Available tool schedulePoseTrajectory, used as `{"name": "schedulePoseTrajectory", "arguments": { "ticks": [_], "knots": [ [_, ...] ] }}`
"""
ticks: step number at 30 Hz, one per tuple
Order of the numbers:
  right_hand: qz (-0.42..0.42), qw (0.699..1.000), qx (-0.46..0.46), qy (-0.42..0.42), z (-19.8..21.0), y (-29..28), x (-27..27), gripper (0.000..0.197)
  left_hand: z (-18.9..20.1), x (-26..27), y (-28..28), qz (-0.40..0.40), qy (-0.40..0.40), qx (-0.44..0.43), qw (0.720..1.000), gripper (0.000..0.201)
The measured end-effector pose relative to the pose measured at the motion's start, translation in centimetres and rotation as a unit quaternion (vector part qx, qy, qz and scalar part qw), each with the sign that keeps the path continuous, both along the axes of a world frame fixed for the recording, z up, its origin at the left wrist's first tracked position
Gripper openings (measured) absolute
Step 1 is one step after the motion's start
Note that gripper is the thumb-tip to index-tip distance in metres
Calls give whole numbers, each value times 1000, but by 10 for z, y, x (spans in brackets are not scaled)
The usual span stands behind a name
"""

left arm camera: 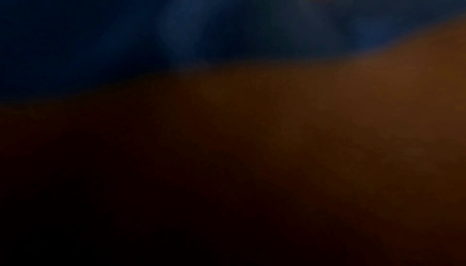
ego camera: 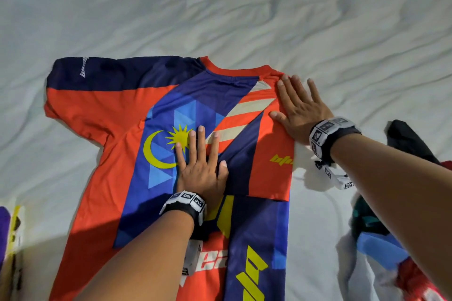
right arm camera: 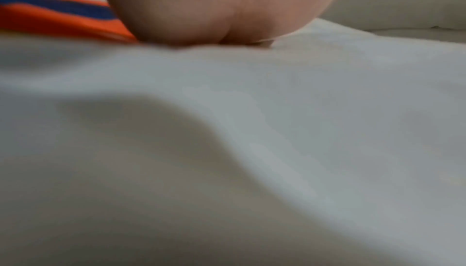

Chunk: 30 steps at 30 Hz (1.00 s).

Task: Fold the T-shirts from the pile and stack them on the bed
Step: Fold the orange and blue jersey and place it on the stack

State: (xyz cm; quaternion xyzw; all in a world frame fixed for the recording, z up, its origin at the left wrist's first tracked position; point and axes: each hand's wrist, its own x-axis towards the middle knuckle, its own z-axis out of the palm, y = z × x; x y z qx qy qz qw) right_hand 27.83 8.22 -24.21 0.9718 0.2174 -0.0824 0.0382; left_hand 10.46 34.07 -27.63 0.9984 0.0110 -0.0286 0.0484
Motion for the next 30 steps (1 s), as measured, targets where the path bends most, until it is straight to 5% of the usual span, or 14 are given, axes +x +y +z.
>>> {"name": "schedulePoseTrajectory", "arguments": {
  "ticks": [6, 11, 15, 20, 22, 27, 30],
  "knots": [
    [-59, 991, 119, -36, 48, 39, -64, 81, 1, 1, -1, 8, 7, 19, 1000, 72],
    [-35, 993, 95, 53, 21, 63, -174, 76, 6, 1, -3, 10, 19, 5, 1000, 72],
    [-114, 989, 59, 69, 7, 51, -187, 82, 15, 2, -4, 23, 55, -17, 998, 71],
    [-186, 979, 63, 64, 34, 75, -185, 87, 48, 14, 5, -3, 151, -75, 986, 67],
    [-195, 975, 85, 64, 49, 91, -184, 83, 67, 13, 18, 1, 131, -137, 982, 56],
    [-149, 979, 137, 36, 68, 158, -163, 68, 98, -15, 96, 121, -28, -148, 981, 34],
    [-119, 985, 126, 27, 69, 204, -138, 56, 101, -19, 145, 276, 37, -137, 951, 37]
  ]
}}
